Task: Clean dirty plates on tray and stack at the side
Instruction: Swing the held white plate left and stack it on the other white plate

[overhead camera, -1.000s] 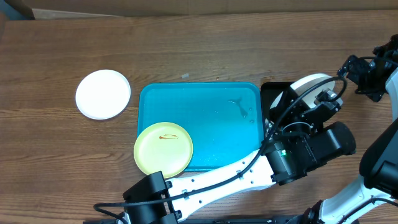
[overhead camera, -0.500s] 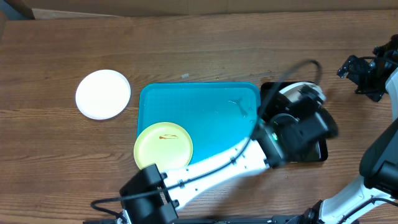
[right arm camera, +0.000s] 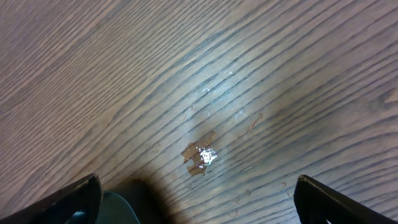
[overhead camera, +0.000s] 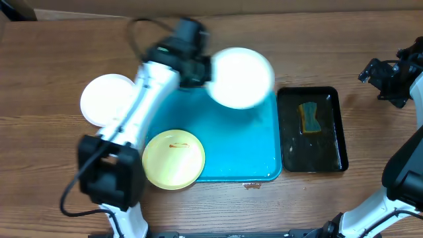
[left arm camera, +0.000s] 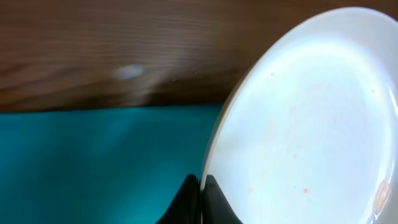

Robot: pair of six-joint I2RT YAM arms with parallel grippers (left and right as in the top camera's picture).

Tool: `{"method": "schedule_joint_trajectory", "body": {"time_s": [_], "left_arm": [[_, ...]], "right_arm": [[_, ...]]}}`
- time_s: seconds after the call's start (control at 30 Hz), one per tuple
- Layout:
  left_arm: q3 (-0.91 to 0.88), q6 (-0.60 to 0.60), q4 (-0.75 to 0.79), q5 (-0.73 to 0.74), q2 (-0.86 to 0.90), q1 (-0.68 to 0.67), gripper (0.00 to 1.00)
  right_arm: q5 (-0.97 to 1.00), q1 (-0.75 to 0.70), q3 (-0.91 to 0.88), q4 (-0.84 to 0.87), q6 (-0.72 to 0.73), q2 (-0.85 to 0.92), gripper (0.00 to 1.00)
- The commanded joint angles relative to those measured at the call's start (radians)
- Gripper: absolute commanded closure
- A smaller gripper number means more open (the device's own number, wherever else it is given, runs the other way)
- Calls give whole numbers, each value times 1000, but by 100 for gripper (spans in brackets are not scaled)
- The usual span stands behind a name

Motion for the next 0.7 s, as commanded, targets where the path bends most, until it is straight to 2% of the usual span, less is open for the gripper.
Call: {"method": "schedule_joint_trajectory", "body": {"time_s": [0.0,0.07,0.33,0.5,0.67], "left_arm": [[21,-35,-100,117,-3,216,96],[21,-36,-176,73,-3,391,96],[-2,-51,-198,-142,-3,739,96],[-68,-51,-115,-159,-3,849,96],[-144,-42,-12,-159,-3,851,96]], "right_arm": [[0,3,13,4,3,-23,0],[0,3,13,4,3,-23,0],[0,3,13,4,4,-23,0],[0,3,13,4,4,-23,0],[0,3,13,4,3,-23,0]]}}
